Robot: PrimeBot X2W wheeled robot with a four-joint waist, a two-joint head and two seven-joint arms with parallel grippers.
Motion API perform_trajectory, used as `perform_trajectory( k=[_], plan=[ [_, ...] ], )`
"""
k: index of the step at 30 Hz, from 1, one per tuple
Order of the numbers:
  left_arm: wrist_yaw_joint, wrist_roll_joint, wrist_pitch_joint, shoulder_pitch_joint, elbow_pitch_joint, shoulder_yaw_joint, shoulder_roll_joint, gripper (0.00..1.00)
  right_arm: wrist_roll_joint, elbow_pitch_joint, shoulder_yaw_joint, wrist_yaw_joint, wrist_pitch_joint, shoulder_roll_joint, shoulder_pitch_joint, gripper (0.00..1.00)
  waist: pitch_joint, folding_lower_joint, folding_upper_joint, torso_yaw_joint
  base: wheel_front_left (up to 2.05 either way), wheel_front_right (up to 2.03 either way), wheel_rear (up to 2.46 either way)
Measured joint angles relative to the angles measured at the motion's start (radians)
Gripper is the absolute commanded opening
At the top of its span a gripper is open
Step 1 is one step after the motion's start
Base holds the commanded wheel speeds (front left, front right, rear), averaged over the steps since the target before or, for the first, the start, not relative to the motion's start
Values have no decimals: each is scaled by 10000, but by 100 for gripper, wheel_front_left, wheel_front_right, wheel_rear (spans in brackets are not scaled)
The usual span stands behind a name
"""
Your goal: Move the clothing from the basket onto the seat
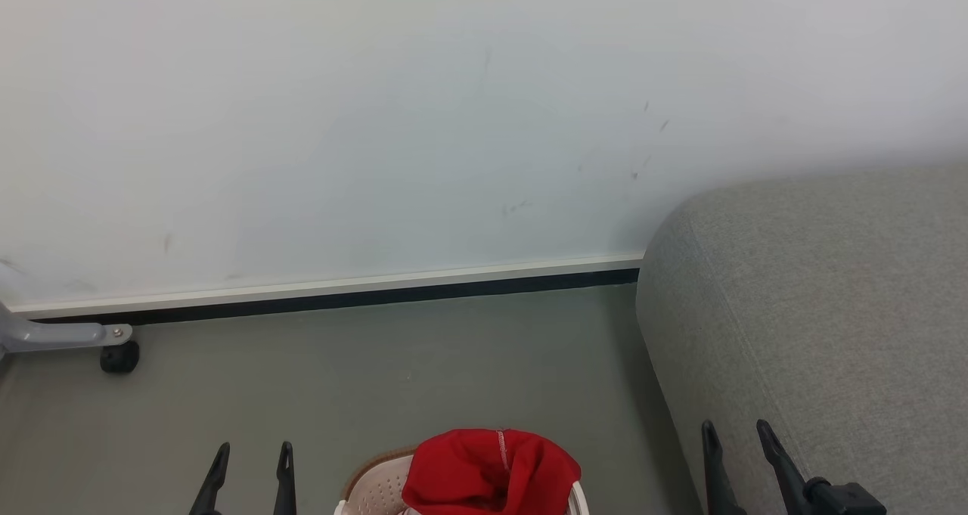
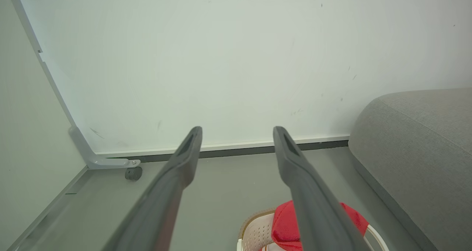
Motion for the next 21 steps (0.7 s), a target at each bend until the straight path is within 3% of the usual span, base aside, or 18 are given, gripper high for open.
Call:
perform_trajectory(
  k=[21],
  plan=[
    [-113,-10,0,14,132,151,-77,100,-61,0,-79,10,0,8,66,100,8,-1,2,-2,0,0,0]
  ],
)
